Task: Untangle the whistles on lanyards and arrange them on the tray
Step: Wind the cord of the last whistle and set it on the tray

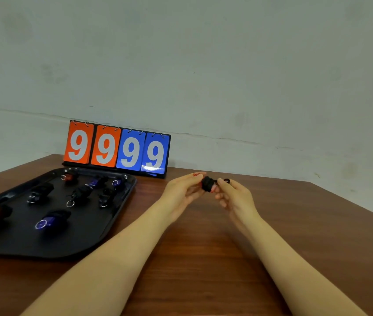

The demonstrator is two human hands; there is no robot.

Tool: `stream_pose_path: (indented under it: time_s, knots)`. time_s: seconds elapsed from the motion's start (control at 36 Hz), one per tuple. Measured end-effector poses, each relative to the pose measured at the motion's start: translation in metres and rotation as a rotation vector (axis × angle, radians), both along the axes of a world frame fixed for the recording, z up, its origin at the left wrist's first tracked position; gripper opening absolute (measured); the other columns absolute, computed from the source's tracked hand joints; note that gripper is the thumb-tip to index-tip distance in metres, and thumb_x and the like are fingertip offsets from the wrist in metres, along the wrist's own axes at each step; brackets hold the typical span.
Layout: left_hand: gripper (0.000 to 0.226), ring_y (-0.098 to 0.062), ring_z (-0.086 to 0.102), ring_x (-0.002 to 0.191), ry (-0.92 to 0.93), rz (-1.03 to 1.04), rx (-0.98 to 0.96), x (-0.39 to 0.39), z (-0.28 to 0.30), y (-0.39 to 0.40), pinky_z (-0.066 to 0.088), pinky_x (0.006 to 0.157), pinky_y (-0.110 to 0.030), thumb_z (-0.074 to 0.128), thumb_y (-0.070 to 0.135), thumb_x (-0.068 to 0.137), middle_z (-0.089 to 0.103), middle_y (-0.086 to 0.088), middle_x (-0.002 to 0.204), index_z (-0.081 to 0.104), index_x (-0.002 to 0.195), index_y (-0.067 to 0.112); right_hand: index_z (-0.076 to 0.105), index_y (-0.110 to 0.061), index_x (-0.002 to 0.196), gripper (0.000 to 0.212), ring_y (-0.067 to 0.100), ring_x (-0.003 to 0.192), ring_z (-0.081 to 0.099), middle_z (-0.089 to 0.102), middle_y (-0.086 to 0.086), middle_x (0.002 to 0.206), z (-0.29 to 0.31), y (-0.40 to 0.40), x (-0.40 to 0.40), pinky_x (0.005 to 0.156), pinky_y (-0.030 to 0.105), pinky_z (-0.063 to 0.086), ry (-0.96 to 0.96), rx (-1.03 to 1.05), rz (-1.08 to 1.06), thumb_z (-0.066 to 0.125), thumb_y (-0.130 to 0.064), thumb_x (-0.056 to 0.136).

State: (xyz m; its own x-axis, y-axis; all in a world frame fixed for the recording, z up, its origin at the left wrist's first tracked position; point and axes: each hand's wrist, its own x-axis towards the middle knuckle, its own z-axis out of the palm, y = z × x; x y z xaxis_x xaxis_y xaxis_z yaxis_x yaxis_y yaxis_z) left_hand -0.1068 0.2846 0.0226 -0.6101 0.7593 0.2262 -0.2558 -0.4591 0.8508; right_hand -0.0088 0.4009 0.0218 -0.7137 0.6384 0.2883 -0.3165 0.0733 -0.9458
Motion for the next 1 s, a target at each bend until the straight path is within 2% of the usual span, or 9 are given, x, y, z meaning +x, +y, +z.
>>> stream_pose_path:
  time_s: [0.19, 0.25, 0.31, 0.39, 0.5, 0.56, 0.69, 0.83, 1.0]
  knots:
    - [0.014, -0.021, 0.070, 0.094, -0.212, -0.075, 0.089, 0.009, 0.002, 0.002, 0.059, 0.077, -0.028, 0.057, 0.006, 0.093, 0.072, -0.017, 0.097, 0.067, 0.100, -0.002, 0.062, -0.005, 0.091, 0.009, 0.008, 0.056, 0.052, 0.061, 0.001, 0.068, 0.000, 0.004, 0.001, 0.048, 0.019, 0.039, 0.042, -0.017, -0.015, 0.058, -0.012, 0.094]
    - [0.014, -0.022, 0.070, 0.092, -0.259, -0.081, 0.115, 0.012, 0.004, 0.003, 0.059, 0.075, -0.027, 0.057, 0.007, 0.093, 0.073, -0.017, 0.093, 0.066, 0.098, -0.003, 0.063, -0.008, 0.088, 0.007, 0.008, 0.053, 0.052, 0.060, 0.000, 0.066, 0.000, 0.002, 0.000, 0.047, 0.018, 0.040, -0.003, 0.113, -0.071, 0.060, -0.014, 0.093]
    - [0.015, -0.020, 0.071, 0.089, -0.292, -0.059, 0.133, 0.013, 0.004, 0.003, 0.059, 0.072, -0.025, 0.056, 0.008, 0.094, 0.074, -0.016, 0.091, 0.065, 0.098, -0.004, 0.061, -0.015, 0.085, 0.008, 0.006, 0.052, 0.054, 0.060, 0.000, 0.067, -0.003, -0.001, -0.002, 0.048, 0.016, 0.042, -0.066, 0.356, -0.141, 0.060, -0.013, 0.093]
    - [0.015, -0.018, 0.073, 0.084, -0.293, 0.031, 0.107, 0.009, 0.002, 0.001, 0.059, 0.070, -0.024, 0.059, 0.009, 0.093, 0.074, -0.016, 0.088, 0.065, 0.099, -0.003, 0.060, -0.026, 0.086, 0.013, 0.002, 0.059, 0.056, 0.061, -0.002, 0.073, -0.010, -0.005, -0.003, 0.058, 0.016, 0.048, -0.115, 0.701, -0.199, 0.059, -0.014, 0.093]
    - [0.020, -0.023, 0.069, 0.099, -0.191, 0.154, 0.025, 0.001, -0.001, 0.000, 0.057, 0.084, -0.028, 0.061, 0.011, 0.093, 0.071, -0.019, 0.104, 0.063, 0.107, -0.003, 0.058, -0.028, 0.088, 0.011, 0.005, 0.070, 0.056, 0.058, -0.010, 0.076, -0.012, -0.004, -0.002, 0.063, 0.012, 0.043, -0.150, 0.942, -0.223, 0.058, -0.018, 0.094]
    - [0.025, -0.022, 0.070, 0.098, -0.079, 0.224, -0.035, -0.001, -0.002, 0.001, 0.057, 0.084, -0.027, 0.062, 0.013, 0.092, 0.070, -0.017, 0.107, 0.063, 0.111, -0.003, 0.058, -0.028, 0.090, 0.009, 0.003, 0.070, 0.054, 0.058, -0.013, 0.076, -0.013, -0.003, -0.002, 0.063, 0.009, 0.041, -0.151, 0.989, -0.232, 0.057, -0.019, 0.094]
    - [0.011, -0.014, 0.071, 0.087, 0.109, 0.382, -0.166, -0.003, -0.001, 0.003, 0.057, 0.081, -0.026, 0.065, 0.020, 0.090, 0.072, -0.009, 0.098, 0.067, 0.093, 0.010, 0.054, -0.030, 0.093, 0.008, 0.001, 0.072, 0.053, 0.055, -0.016, 0.079, -0.012, -0.003, -0.001, 0.063, 0.010, 0.040, -0.189, 1.101, -0.252, 0.054, -0.022, 0.096]
    - [0.021, -0.009, 0.071, 0.067, 0.253, 0.506, -0.263, -0.003, -0.002, 0.003, 0.052, 0.058, -0.013, 0.068, 0.028, 0.088, 0.071, -0.005, 0.084, 0.064, 0.082, 0.008, 0.059, -0.026, 0.098, 0.006, 0.006, 0.070, 0.053, 0.055, -0.014, 0.082, -0.015, -0.003, -0.002, 0.061, 0.017, 0.043, -0.227, 1.215, -0.262, 0.054, -0.024, 0.096]
    - [0.026, -0.011, 0.071, 0.066, 0.327, 0.550, -0.301, -0.002, -0.002, 0.006, 0.057, 0.070, -0.022, 0.070, 0.032, 0.086, 0.070, -0.003, 0.077, 0.061, 0.075, 0.010, 0.055, -0.027, 0.090, 0.006, 0.007, 0.070, 0.051, 0.053, -0.014, 0.080, -0.012, -0.005, 0.001, 0.060, 0.019, 0.041, -0.152, 1.163, -0.322, 0.056, -0.023, 0.094]
